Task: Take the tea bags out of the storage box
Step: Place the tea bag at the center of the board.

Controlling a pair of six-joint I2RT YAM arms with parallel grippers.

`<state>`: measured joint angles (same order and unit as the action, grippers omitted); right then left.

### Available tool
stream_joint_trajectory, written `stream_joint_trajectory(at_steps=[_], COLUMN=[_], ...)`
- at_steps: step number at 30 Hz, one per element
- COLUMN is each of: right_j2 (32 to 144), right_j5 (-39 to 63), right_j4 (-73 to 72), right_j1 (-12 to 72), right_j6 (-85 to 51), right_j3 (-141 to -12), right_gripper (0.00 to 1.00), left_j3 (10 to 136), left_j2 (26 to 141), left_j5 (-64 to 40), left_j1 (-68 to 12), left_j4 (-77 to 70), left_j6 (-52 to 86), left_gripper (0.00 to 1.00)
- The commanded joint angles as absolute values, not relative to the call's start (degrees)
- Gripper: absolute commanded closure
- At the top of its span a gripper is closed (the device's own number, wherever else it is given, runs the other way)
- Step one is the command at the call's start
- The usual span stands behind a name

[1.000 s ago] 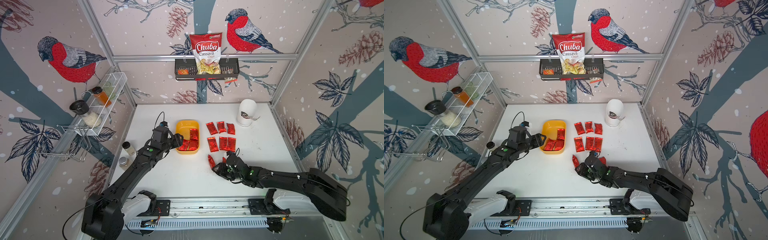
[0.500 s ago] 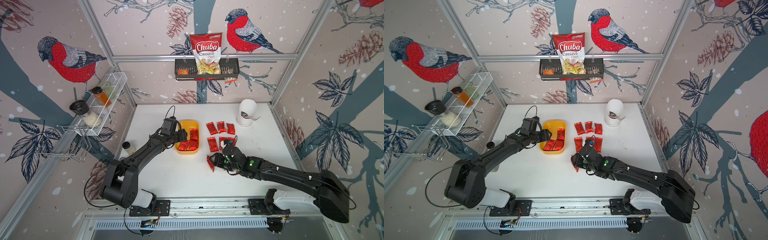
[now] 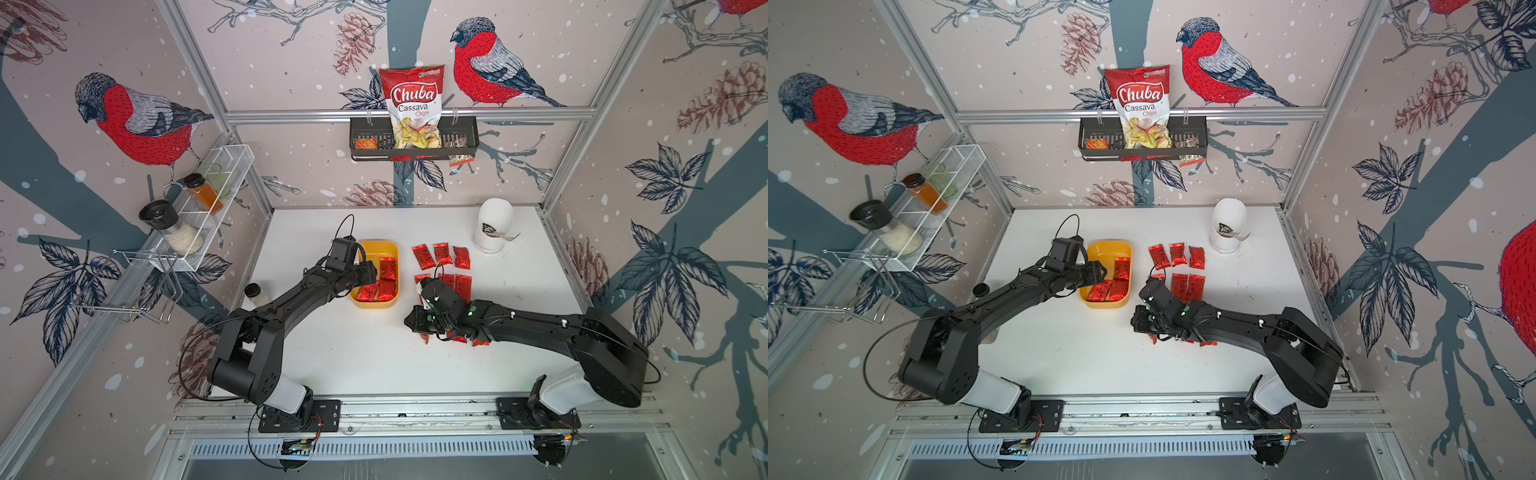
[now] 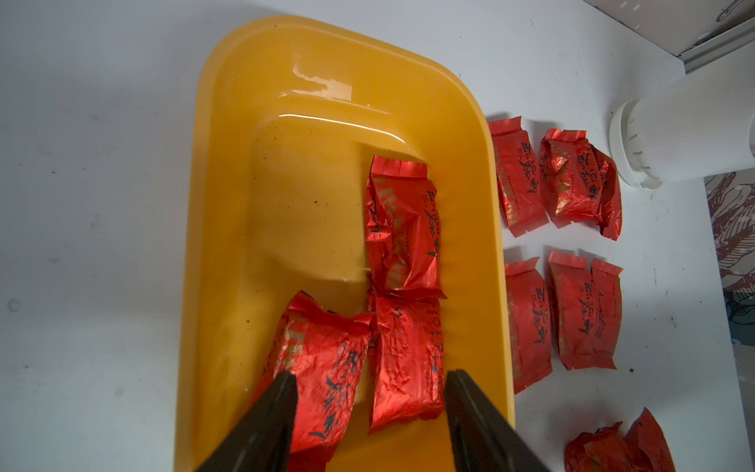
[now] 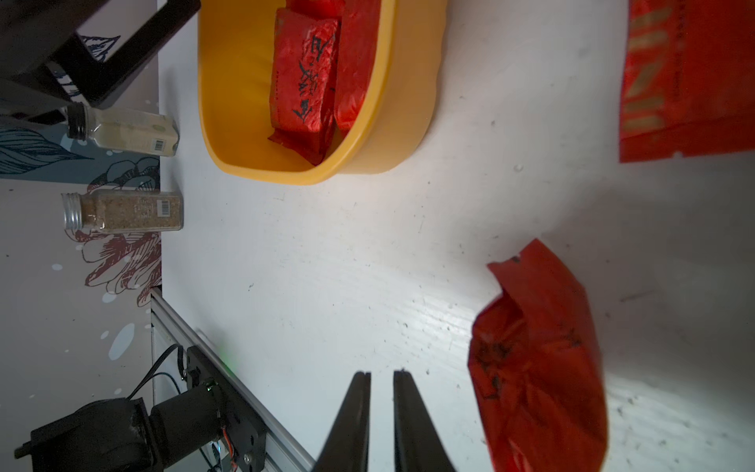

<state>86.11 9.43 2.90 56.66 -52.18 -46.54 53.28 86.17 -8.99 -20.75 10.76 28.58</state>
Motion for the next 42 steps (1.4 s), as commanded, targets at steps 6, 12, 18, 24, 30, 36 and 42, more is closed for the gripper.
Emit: stream_joint_trajectory(at_steps=[6,12,18,24,30,36,42], right_j2=[80.14,80.55,81.68,85.83,88.24,85.55,78.18], right_j5=[4.8,2.58,1.51,3.24,4.13,3.68,1.75], right_j4=[4.65,7.3,7.24,4.71,2.74,3.7,8.56], right_j1=[56.47,56.51,56.8,57.09,57.89,57.75,54.67], right_j6=[-50.88,-50.92,-50.89,-50.78,-50.81,-49.93,-47.97], right_j3=[-44.5,-42.34,-42.07,-42.36,-43.54,-44.98,-46.32], right_gripper=[0.87,0.89,0.9,0.9,0.91,0.89,0.7], left_j3=[53.02,53.04,52.65,52.47,52.68,54.98,60.93], left_j2=[84.65,84.38,83.94,83.63,83.97,87.12,94.77], left_j5=[-9.49,-9.53,-9.56,-9.57,-9.74,-11.95,-11.65], left_j1=[-20.83,-20.83,-20.83,-20.84,-20.83,-21.21,-22.06], left_j4=[9.84,10.37,10.61,10.88,11.23,10.33,10.98], left_j6=[29.0,28.88,28.91,28.78,28.41,27.96,25.41], left_gripper=[0.37,0.37,0.37,0.37,0.35,0.31,0.31])
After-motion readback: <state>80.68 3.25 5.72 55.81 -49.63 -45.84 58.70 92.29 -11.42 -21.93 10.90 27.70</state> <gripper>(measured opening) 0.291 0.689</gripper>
